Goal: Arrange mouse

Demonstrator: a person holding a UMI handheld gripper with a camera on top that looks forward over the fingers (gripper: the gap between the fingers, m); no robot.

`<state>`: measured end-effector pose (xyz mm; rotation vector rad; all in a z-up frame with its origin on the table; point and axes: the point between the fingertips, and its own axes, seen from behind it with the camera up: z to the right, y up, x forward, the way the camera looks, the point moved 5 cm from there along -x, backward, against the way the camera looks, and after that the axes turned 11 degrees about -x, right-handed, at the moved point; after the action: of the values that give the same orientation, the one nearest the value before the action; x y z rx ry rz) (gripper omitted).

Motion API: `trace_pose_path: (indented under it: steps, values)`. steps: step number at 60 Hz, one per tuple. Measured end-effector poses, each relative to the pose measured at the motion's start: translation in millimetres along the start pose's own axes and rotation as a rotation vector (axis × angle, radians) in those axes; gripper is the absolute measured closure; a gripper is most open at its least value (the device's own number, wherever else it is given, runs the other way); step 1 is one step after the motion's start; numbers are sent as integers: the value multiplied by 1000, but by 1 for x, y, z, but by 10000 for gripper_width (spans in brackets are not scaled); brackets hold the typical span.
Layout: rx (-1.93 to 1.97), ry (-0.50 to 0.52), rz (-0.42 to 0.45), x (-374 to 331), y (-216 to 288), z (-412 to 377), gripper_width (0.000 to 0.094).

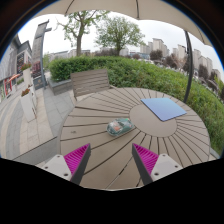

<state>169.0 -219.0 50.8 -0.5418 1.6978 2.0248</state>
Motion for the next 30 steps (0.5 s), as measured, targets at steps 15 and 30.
trace_pose_path:
  steps: [15, 30]
  values:
    - [17, 21, -16, 59, 12, 2, 83]
    - [15, 32, -37, 97, 32, 9, 77]
